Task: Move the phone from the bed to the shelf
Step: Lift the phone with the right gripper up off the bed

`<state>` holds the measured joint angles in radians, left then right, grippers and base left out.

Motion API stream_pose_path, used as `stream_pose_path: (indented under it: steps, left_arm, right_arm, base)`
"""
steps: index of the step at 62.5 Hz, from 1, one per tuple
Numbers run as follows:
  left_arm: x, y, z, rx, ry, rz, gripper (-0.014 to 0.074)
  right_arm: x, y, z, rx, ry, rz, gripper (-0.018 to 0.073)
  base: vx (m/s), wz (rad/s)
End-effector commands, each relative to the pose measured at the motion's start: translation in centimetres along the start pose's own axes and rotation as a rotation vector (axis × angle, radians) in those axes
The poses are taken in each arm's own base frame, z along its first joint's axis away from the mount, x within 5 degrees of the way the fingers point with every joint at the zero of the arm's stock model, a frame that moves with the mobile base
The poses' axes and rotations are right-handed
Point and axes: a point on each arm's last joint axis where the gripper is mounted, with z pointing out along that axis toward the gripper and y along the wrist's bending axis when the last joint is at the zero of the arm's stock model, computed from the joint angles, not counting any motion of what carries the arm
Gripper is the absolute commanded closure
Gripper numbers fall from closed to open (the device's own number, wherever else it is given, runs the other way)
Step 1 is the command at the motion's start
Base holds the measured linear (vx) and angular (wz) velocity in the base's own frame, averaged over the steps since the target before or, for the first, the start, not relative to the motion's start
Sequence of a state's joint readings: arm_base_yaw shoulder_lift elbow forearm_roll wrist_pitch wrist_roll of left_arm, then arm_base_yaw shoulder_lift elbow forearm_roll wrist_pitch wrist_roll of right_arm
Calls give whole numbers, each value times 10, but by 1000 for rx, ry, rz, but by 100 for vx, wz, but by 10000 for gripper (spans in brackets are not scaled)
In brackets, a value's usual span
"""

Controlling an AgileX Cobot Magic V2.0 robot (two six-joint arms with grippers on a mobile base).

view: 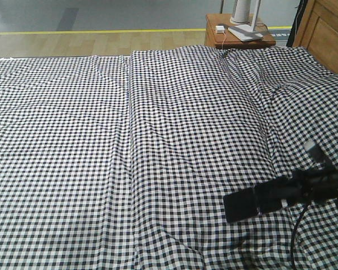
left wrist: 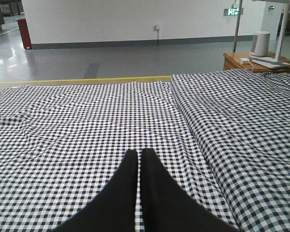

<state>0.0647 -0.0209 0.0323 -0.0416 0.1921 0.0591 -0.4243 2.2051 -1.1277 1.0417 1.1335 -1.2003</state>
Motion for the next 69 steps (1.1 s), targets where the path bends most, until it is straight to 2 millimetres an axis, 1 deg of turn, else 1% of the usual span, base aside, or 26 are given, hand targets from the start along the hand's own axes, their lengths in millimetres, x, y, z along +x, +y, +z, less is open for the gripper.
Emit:
stream_pose_path:
  steps: [1,14,20,28,30,38,50,58,69]
  left_arm:
    - [-5,0,0,0,-74,-9,595]
    - [-5,0,0,0,-74,-9,595]
    - [-5,0,0,0,-74,-9,595]
    - [-5,0,0,0,-74,-9,595]
    - [-5,0,0,0,-74,-9,595]
    - [-5,0,0,0,-74,-9,595]
    - [-5,0,0,0,-74,-9,595]
    - [-5,0,0,0,-74,-9,595]
    - [-5,0,0,0,-74,-9,595]
  right_arm:
    - [-12,54,-34,-99,-47,-107,561]
    - [-17,108,-72,-35,-138,-201,561]
    - [-16,136,-83,-13,-162,-264,561]
    - [-12,178,-80,-12,-151,-386,561]
    - [-10,190,-77,-17,-144,-423,561]
    - [-2,227,-66,-43,-114,-531,561]
    - [11,269,-54,-96,-83,-621,561]
    - [21,299,-49,-168,-94,-666,561]
    - [43,339,-43,-266,-81,-737,561]
  base:
    - [0,0]
    - [0,0]
    - [0,0]
    - [0,0]
    - [0,0]
    - [0,0]
    - [0,0]
    - [0,0]
    - [0,0]
